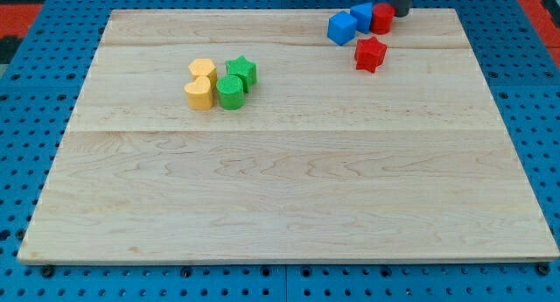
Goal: Push the red circle into the cube and red star
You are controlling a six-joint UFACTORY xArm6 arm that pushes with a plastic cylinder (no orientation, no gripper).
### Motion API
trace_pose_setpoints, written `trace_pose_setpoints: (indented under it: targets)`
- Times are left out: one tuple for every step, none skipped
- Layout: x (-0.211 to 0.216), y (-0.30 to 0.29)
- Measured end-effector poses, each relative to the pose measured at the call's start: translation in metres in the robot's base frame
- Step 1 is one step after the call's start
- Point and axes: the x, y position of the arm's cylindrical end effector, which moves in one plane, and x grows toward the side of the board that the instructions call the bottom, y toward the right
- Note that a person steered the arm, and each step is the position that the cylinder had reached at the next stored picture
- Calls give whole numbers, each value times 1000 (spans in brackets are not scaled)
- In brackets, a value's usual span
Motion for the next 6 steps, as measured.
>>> trace_pose_setpoints:
  targets:
    - [2,-18]
    - [19,-50]
    - [37,-73]
    - [31,-60]
    - [2,-35]
    - [-6,-49]
